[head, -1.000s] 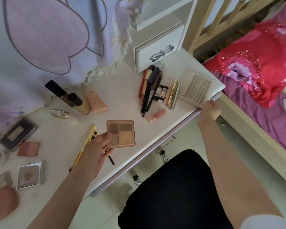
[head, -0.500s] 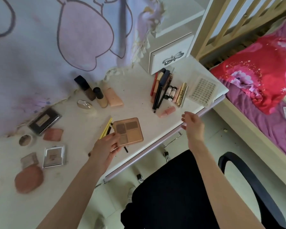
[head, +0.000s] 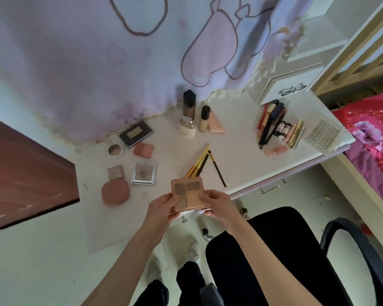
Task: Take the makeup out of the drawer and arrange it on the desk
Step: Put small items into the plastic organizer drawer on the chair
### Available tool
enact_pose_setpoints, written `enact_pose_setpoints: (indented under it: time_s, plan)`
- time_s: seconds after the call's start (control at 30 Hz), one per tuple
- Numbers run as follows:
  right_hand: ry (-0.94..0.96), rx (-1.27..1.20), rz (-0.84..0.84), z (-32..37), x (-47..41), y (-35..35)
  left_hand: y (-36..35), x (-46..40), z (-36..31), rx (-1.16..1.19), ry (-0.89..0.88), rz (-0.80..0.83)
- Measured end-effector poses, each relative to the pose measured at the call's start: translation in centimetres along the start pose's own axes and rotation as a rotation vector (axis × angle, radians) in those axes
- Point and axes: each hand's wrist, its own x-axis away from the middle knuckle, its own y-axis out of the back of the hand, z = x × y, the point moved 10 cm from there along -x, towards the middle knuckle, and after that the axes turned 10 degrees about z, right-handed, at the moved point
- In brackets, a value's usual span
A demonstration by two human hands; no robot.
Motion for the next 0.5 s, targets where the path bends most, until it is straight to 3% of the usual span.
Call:
enact_pose_setpoints:
  time_s: [0.07,0.17,0.23,0.37,0.5]
  plan:
    - [-0.032,-0.020,0.001,-1.1,-0.6,-2.8,4.2,1.0,0.0,-0.196,-0.042,-0.146]
    - [-0.078,-0.049,-0.025,-2.7,-1.8,-6.8,10.5,3.7,-1.4,-0.706,-0.175,-0.403]
    - [-0.094,-0.034,-0.042,-3.5,-2.5,-9.0,13.5,4.8,-1.0,-0.998,-0.176,-0.460]
    - [-0.102,0.029,-0.100,-3.8,-3.7,-11.4,17.2,3.8,3.4,-1.425,0.035,-0.230]
    - [-0.094,0.094,-0.160,-3.7,-4.2,-12.3,18.2,3.2,5.1,-1.499,0.074,-0.089]
